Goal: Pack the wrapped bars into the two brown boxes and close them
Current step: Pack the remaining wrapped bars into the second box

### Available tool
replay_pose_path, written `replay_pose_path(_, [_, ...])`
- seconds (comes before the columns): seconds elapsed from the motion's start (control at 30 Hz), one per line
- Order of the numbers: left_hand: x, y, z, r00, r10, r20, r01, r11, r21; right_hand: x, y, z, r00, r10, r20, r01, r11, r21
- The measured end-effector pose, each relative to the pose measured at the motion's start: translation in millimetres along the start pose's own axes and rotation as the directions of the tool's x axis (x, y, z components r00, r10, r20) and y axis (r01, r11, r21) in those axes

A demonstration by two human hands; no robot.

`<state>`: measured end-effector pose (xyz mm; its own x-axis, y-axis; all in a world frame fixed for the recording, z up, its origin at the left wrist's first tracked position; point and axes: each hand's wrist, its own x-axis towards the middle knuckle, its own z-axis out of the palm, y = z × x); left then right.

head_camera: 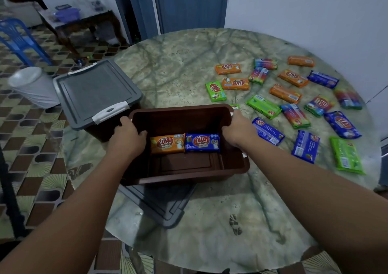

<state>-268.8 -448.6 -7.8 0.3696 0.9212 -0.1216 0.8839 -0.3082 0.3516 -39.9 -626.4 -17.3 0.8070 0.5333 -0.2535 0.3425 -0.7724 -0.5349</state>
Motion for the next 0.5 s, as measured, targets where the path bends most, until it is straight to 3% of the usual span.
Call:
replay_pose_path(0.27, [-1,11,-9,0.999,0.011,0.032,-0.011,1.000,-0.019,3,10,-7,0.999,-0.012,0.040,0.007,0.993,0.116])
replay_pose_path(0.5, [-48,62,12,0.995,-0.064,0.080,0.077,0.983,-0.165,13,69,-47,0.994,-0.040,0.098,0.029,0.993,0.116])
